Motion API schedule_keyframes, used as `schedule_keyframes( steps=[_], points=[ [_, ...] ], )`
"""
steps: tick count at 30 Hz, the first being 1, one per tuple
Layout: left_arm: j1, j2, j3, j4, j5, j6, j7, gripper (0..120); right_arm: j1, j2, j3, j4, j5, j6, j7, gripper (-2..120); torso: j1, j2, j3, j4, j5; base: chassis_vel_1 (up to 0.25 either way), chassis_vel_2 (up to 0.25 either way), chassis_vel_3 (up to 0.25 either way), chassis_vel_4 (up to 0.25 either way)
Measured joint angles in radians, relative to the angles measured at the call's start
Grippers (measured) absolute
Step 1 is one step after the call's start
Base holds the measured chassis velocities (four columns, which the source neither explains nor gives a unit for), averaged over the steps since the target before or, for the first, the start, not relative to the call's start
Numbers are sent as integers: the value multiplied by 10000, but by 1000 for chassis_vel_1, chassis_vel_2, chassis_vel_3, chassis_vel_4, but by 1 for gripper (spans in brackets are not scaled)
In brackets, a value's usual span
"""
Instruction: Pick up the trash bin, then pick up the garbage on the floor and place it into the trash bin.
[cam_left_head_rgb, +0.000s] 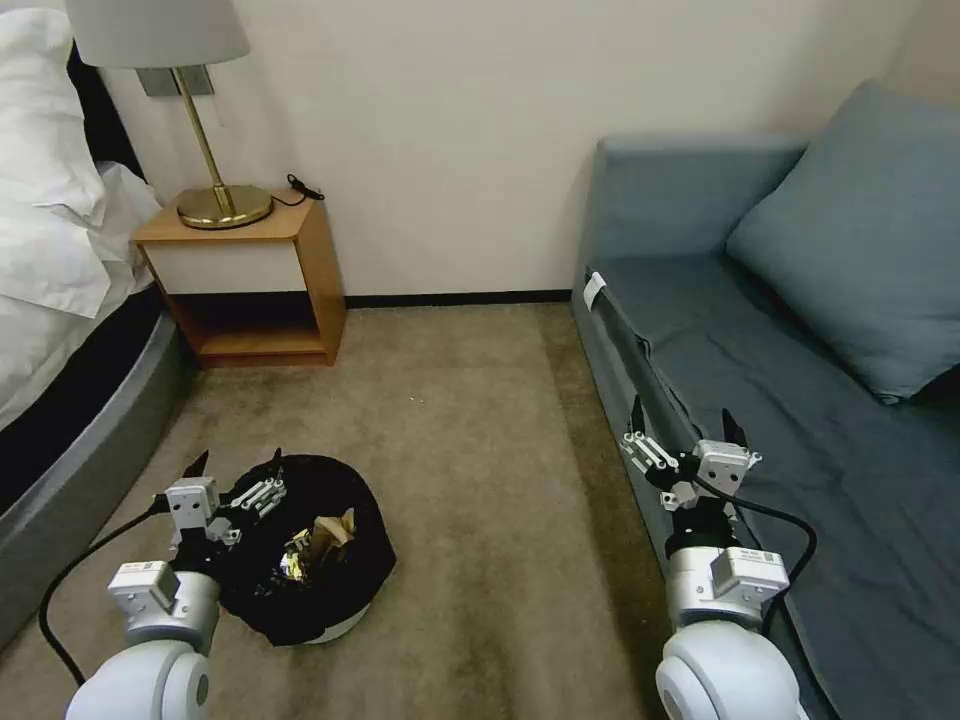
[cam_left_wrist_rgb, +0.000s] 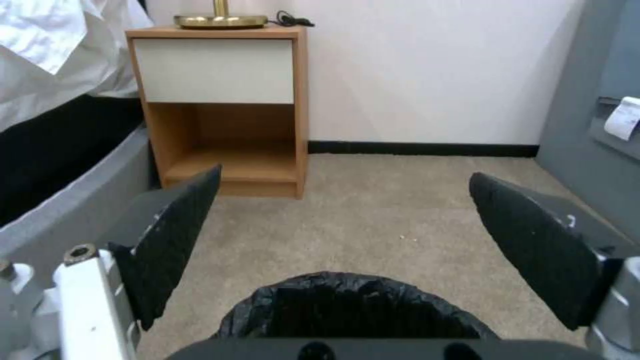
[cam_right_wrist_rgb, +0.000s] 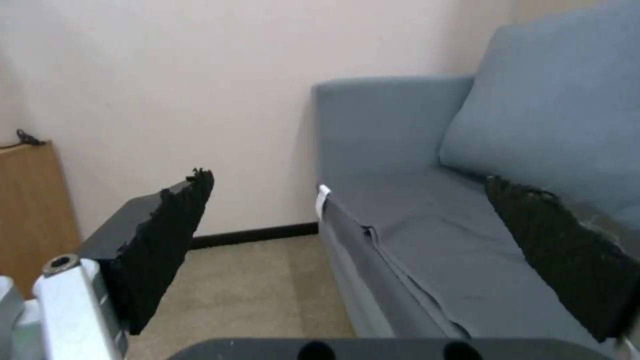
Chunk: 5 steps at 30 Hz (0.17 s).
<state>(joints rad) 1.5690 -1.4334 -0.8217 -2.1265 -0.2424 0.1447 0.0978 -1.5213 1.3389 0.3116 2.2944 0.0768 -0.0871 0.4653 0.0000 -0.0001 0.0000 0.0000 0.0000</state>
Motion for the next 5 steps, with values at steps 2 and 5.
schedule_keyframes(
  steps=[2,5],
  points=[
    [0,0,0,0,-1,0,0,100,2,0,0,0,2,0,0,100,-1,0,0,0,0,0,0,0,0],
    [0,0,0,0,-1,0,0,100,3,0,0,0,3,0,0,100,0,0,0,0,0,0,0,0,0]
  ],
)
